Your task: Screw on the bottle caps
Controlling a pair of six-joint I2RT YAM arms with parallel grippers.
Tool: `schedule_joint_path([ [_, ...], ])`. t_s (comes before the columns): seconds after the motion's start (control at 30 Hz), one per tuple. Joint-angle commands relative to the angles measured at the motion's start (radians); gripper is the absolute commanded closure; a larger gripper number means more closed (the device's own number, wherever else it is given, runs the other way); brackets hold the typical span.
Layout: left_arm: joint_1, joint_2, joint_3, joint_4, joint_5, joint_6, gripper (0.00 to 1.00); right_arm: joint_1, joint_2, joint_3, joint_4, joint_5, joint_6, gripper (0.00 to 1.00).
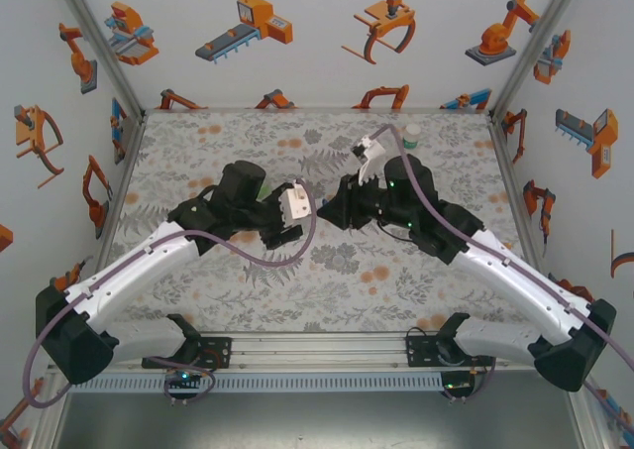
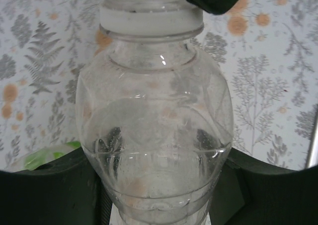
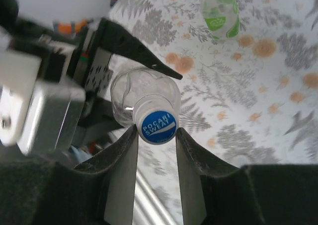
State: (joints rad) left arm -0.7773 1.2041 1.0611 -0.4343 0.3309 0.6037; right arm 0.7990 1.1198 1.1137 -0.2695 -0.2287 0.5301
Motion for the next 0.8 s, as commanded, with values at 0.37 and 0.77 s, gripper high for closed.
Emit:
schedule_joint_path([
  [0.37,0.005,-0.027,-0.011,0.086,-0.093,-0.043,1.00,-0.044,0.054,-0.024,0.054,-0.018,0.542,1.00],
  [0.77,0.006,-0.022,-0.004,0.074,0.012,-0.033,1.00,-0.046,-0.070,0.020,-0.013,0.002,0.042,0.69],
])
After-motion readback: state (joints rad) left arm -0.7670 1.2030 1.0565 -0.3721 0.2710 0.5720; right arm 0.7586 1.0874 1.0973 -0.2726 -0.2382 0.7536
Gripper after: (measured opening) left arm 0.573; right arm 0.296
